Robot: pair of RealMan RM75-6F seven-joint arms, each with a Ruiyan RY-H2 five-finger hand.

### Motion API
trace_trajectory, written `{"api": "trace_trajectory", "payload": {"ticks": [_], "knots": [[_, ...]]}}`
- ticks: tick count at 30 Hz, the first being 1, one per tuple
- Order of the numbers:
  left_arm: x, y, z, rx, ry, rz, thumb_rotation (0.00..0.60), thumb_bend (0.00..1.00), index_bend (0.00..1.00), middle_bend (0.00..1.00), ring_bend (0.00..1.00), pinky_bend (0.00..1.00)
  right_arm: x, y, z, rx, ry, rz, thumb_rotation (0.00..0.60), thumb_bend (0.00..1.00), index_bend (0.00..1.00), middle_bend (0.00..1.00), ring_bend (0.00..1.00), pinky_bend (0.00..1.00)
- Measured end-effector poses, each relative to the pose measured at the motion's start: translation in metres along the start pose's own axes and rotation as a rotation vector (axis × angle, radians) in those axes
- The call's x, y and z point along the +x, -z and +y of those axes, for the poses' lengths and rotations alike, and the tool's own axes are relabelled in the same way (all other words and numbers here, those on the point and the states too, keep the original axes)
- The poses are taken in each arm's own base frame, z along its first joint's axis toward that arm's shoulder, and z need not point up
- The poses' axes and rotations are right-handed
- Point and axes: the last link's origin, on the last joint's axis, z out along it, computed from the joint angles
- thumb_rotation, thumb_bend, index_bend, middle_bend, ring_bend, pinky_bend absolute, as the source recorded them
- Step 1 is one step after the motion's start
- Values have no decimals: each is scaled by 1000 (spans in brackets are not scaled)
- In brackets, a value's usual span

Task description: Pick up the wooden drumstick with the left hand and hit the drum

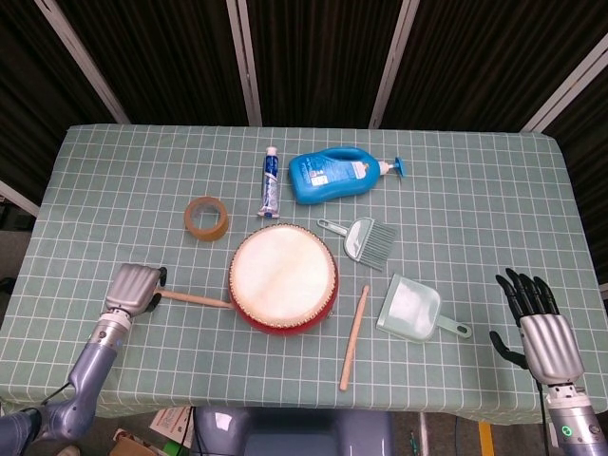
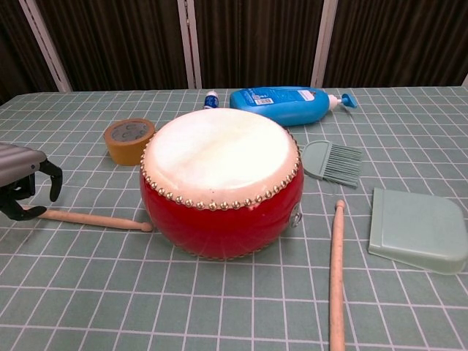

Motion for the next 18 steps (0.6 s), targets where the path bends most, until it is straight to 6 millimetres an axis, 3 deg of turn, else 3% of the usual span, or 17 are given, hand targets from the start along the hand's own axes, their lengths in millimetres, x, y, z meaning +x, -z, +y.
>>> {"api": "trace_trajectory", "payload": {"ticks": [18], "knots": [[-5,-9,12,0,-16,-12,600,309,467,1000,1000,1000,-1,0,0,-6,-7,-4,600,353,0,0,0,0]]}}
